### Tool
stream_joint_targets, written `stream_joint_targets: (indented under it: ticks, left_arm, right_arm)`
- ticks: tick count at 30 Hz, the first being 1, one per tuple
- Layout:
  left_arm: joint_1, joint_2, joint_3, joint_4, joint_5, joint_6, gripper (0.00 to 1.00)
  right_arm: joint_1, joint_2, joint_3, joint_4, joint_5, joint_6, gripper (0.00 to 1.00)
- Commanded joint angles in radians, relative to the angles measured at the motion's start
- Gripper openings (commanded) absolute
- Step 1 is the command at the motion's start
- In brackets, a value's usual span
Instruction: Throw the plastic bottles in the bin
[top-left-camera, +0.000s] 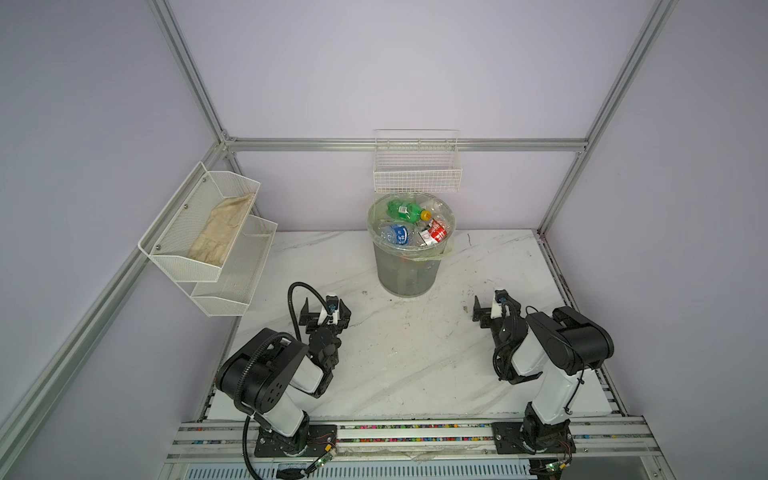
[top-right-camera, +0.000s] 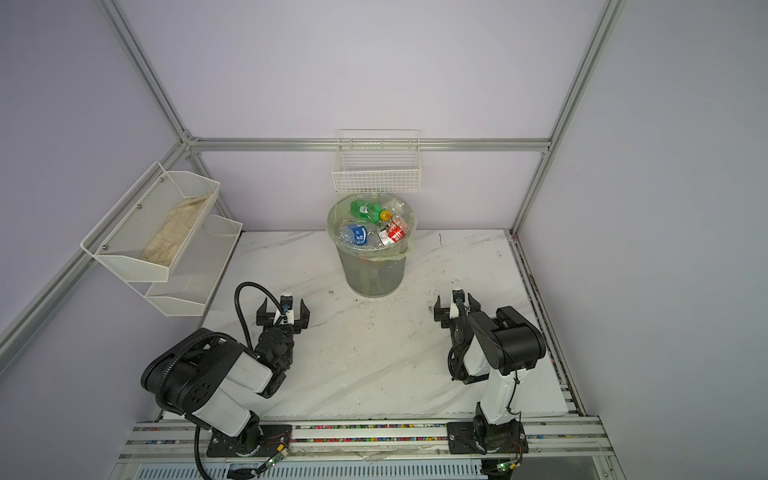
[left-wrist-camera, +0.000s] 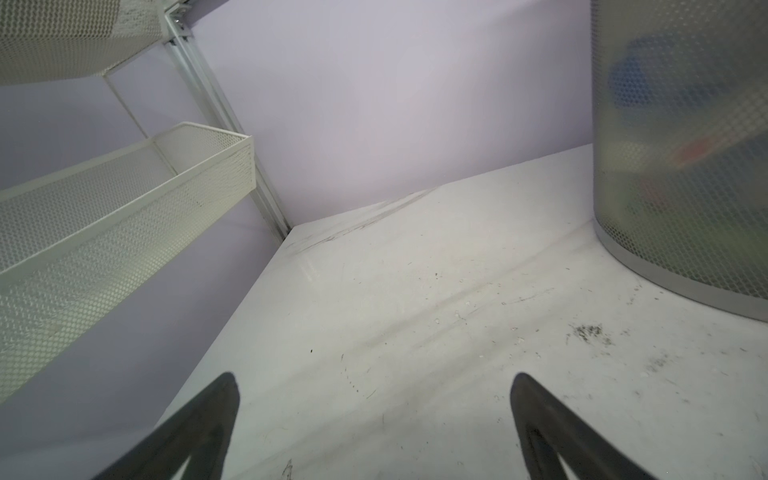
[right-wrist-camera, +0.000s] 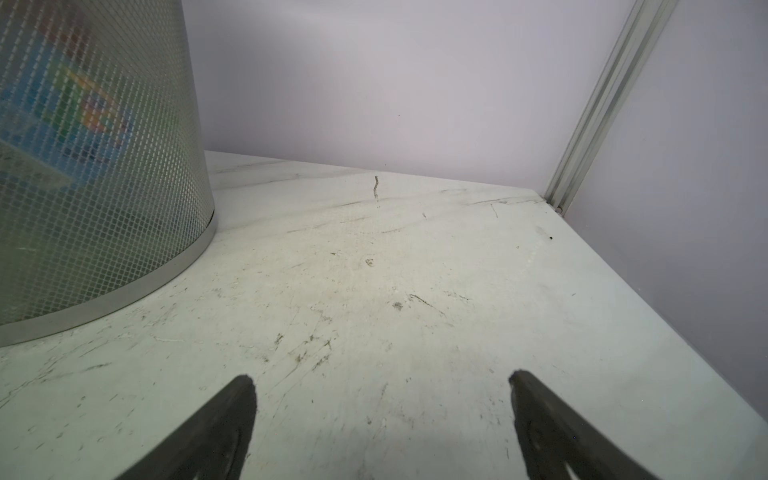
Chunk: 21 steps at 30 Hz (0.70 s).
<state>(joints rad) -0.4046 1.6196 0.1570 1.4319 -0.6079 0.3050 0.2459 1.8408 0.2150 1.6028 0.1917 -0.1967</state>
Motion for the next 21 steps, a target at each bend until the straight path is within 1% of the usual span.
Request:
stream_joint_targets:
  ticks: [1,4,5,6,7,8,11,13,16,17,19,20,21]
  left_arm:
    - [-0.005,0.014,0.007,0.072,0.045,0.078,1.00]
    - [-0.003,0.020,0.013,0.071,0.042,0.080,1.00]
    - [-0.001,0.024,0.018,0.071,0.037,0.080,1.00]
    - [0.001,0.031,0.028,0.071,0.028,0.082,1.00]
    - [0.005,0.040,0.040,0.071,0.018,0.086,1.00]
    - [0.009,0.050,0.054,0.070,0.002,0.088,1.00]
    - [0.027,0.065,0.087,0.054,-0.024,0.083,1.00]
    - [0.040,0.051,0.103,0.006,-0.033,0.061,1.00]
    - [0.095,-0.006,0.151,-0.176,-0.026,-0.028,1.00]
    - [0.132,-0.038,0.183,-0.308,-0.003,-0.088,1.00]
    - [0.228,-0.080,0.261,-0.551,0.081,-0.221,1.00]
    - [0.283,-0.079,0.299,-0.634,0.122,-0.281,1.00]
    - [0.335,-0.064,0.317,-0.657,0.177,-0.320,1.00]
  right_arm:
    - [-0.002,0.022,0.038,0.249,0.068,-0.008,0.97]
    - [-0.027,-0.017,0.096,0.088,0.089,0.049,0.97]
    - [-0.043,-0.030,0.141,-0.012,0.116,0.070,0.97]
    - [-0.059,-0.039,0.198,-0.144,0.161,0.122,0.97]
    - [-0.094,-0.044,0.236,-0.224,0.140,0.162,0.97]
    - [-0.126,-0.053,0.248,-0.261,0.091,0.193,0.97]
    - [-0.133,-0.052,0.243,-0.237,0.089,0.172,0.97]
    - [-0.132,-0.054,0.244,-0.237,0.089,0.171,0.97]
    - [-0.132,-0.055,0.239,-0.232,0.097,0.166,0.97]
    - [-0.130,-0.058,0.234,-0.226,0.091,0.158,0.97]
    - [-0.124,-0.057,0.223,-0.205,0.085,0.149,0.97]
    - [-0.124,-0.057,0.222,-0.200,0.085,0.146,0.97]
    - [-0.123,-0.057,0.222,-0.204,0.085,0.146,0.97]
